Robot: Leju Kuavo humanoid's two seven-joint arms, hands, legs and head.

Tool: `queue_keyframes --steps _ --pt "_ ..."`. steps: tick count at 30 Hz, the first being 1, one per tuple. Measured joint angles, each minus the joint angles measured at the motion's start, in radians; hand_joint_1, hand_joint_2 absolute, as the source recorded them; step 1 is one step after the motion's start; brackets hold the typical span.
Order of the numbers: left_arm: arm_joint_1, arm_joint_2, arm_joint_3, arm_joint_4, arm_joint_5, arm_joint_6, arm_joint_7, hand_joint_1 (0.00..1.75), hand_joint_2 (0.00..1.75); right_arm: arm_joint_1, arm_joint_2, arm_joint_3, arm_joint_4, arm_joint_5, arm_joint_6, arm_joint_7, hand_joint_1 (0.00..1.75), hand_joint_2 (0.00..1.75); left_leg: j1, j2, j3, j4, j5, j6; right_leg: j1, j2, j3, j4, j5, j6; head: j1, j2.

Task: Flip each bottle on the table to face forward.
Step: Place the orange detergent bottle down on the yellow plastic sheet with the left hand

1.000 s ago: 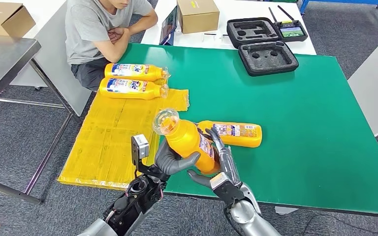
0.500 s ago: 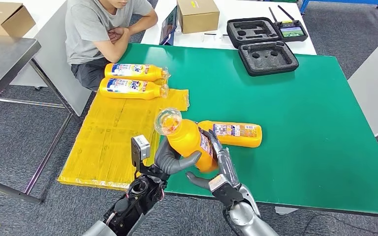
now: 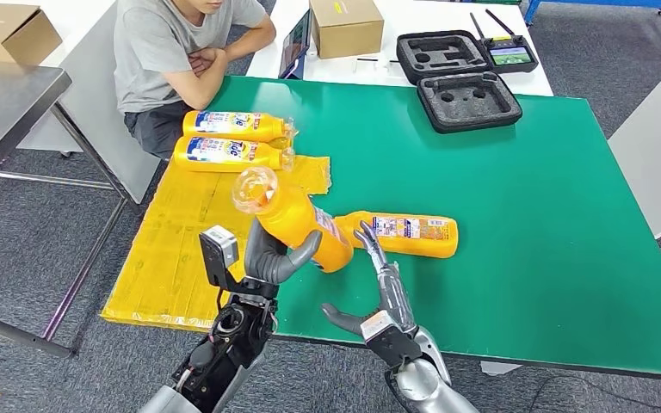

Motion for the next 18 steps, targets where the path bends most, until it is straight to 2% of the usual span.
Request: queue_keyframes --steps 7,11,14,16,18 --pt "0.009 0.022 0.073 -0.044 -0.074 0.067 0.000 1.74 1.75 0.012 -0.001 -0.001 -0.025 0.012 0.009 0.000 0.00 1.75 0.000 0.000 0.000 0.000 0.000 0.000 0.000 0.000 0.000 0.000 0.000 0.000 0.000 0.000" --pt "-0.008 0.062 0.036 -0.056 -0.304 0.306 0.000 1.72 1.75 0.014 -0.002 -0.004 -0.029 0.020 0.014 0.000 0.00 1.75 0.000 0.000 0.000 0.000 0.000 0.000 0.000 0.000 0.000 0.000 0.000 0.000 0.000 0.000" --pt "-0.034 0.093 -0.004 -0.034 -0.415 0.416 0.004 1.73 1.75 0.016 -0.002 -0.007 -0.032 0.022 0.018 0.000 0.00 1.75 0.000 0.000 0.000 0.000 0.000 0.000 0.000 0.000 0.000 0.000 0.000 0.000 0.000 0.000" --pt "-0.066 0.111 -0.026 0.016 -0.540 0.511 0.036 1.74 1.75 0.017 -0.002 -0.009 -0.034 0.022 0.019 0.000 0.00 1.75 0.000 0.000 0.000 0.000 0.000 0.000 0.000 0.000 0.000 0.000 0.000 0.000 0.000 0.000" --pt "-0.111 0.134 -0.046 0.090 -0.719 0.616 0.117 1.73 1.75 0.018 -0.003 -0.012 -0.037 0.019 0.021 0.000 0.00 1.75 0.000 0.000 0.001 0.000 0.000 0.000 0.000 0.000 0.000 0.000 0.000 0.000 0.000 0.000"
